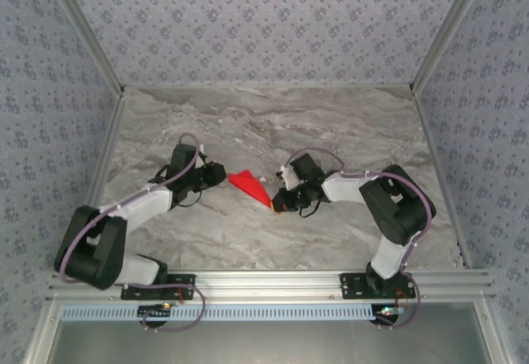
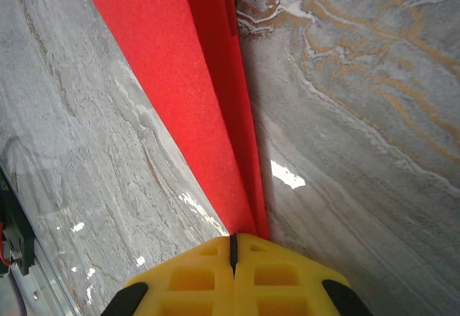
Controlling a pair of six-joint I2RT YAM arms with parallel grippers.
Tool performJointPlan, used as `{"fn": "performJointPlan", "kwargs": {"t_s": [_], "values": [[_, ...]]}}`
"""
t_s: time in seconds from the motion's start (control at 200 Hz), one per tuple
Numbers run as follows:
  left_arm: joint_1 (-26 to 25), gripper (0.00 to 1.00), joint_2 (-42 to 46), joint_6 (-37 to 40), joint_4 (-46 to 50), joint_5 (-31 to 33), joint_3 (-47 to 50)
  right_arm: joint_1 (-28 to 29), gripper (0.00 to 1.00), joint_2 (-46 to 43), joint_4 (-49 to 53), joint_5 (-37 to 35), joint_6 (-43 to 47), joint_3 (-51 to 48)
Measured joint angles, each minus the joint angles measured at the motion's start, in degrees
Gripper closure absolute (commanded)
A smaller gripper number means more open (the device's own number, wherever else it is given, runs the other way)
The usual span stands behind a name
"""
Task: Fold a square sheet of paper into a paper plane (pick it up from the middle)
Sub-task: Fold the wing for the fifth time at the center of the table.
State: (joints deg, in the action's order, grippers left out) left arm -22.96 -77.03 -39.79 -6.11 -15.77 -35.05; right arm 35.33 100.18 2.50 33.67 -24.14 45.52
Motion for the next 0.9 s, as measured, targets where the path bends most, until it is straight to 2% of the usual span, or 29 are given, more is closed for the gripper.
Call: {"fn": "performJointPlan", "kwargs": {"t_s": [0.17, 0.39, 0.57, 0.899], "values": [[-10.32, 0.84, -0.44, -4.13, -4.83, 0.55, 0.9, 0.0, 1.0, 0.07, 0.0, 0.0, 0.0, 0.0], [-19.63, 0.89, -14.1, -9.01, -11.74, 0.39, -1.11, 0.0, 1.0, 0.11, -0.02, 0.04, -0.04, 0.0], [-20.65, 0.89, -20.28, -11.41, -15.58, -0.13, -1.66, 0.0, 1.0, 0.11, 0.0, 0.04, -0.04, 0.0], [-19.78, 0.89, -20.81, -11.23, -13.55, 1.99, -2.86, -0.02, 1.0, 0.22, -0.02, 0.11, -0.04, 0.0]]}}
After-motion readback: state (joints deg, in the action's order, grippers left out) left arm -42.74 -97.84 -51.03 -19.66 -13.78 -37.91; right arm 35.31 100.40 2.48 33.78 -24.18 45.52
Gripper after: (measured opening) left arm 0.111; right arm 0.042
